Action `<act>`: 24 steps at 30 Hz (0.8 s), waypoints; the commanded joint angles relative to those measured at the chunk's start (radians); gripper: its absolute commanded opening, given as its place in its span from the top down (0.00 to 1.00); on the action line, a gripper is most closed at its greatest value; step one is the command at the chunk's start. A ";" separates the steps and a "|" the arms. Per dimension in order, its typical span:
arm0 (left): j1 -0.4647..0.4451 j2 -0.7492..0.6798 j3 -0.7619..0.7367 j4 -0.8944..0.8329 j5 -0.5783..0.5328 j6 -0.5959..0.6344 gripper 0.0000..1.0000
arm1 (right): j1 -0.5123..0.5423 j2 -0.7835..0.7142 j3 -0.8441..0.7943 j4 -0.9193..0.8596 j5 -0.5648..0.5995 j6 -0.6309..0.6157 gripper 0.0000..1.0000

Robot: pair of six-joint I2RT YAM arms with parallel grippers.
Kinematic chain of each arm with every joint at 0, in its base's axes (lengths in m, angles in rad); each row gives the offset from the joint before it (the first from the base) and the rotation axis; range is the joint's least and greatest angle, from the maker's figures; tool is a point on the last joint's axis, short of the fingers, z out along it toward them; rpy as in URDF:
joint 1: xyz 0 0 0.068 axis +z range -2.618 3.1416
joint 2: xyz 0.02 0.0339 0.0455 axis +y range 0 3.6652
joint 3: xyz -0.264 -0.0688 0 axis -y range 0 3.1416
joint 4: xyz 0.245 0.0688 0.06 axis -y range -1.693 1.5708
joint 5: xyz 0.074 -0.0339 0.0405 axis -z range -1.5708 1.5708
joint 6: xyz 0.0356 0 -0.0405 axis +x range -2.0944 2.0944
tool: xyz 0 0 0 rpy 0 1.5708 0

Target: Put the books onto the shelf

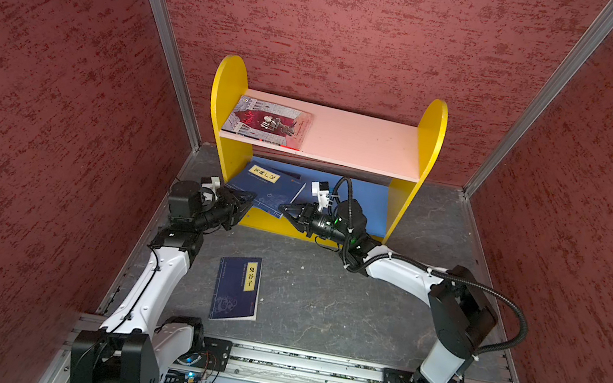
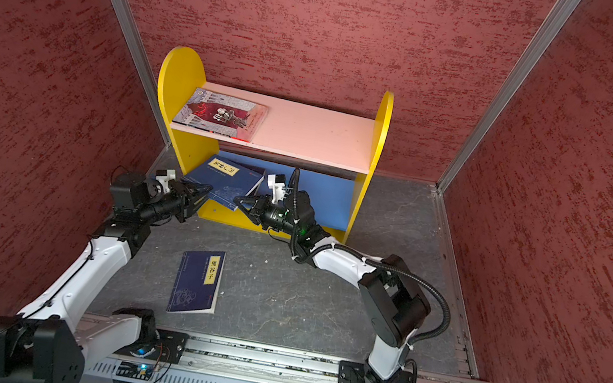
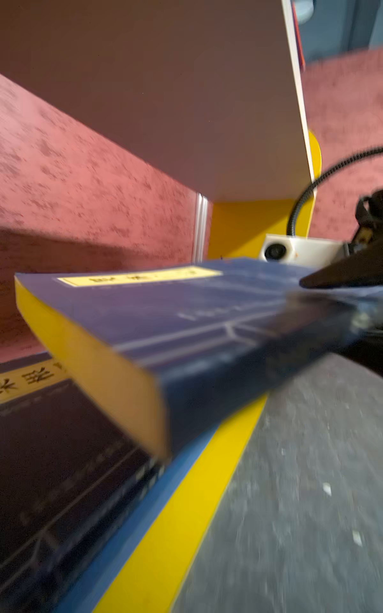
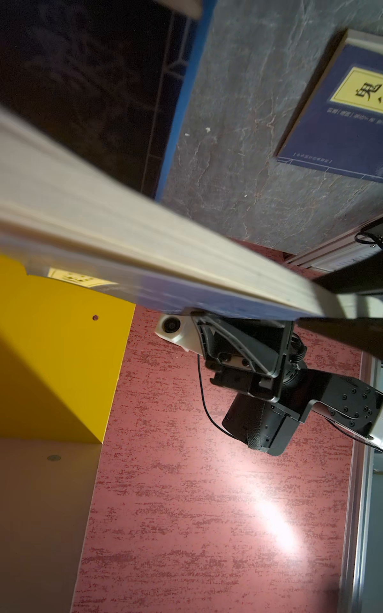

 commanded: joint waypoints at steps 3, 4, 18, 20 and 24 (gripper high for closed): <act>0.033 -0.039 0.058 -0.219 -0.002 0.099 0.51 | -0.049 0.008 0.039 0.007 -0.085 -0.053 1.00; 0.034 -0.037 0.075 -0.266 -0.004 0.125 0.50 | -0.054 0.006 0.050 -0.024 -0.100 -0.068 1.00; 0.128 0.004 0.127 -0.322 0.079 0.211 0.47 | -0.128 0.114 0.191 -0.219 -0.270 -0.161 1.00; 0.162 0.010 0.138 -0.320 0.109 0.220 0.46 | -0.131 0.119 0.186 -0.203 -0.251 -0.154 1.00; 0.226 0.017 0.156 -0.304 0.172 0.224 0.46 | -0.135 0.127 0.169 -0.115 -0.244 -0.114 1.00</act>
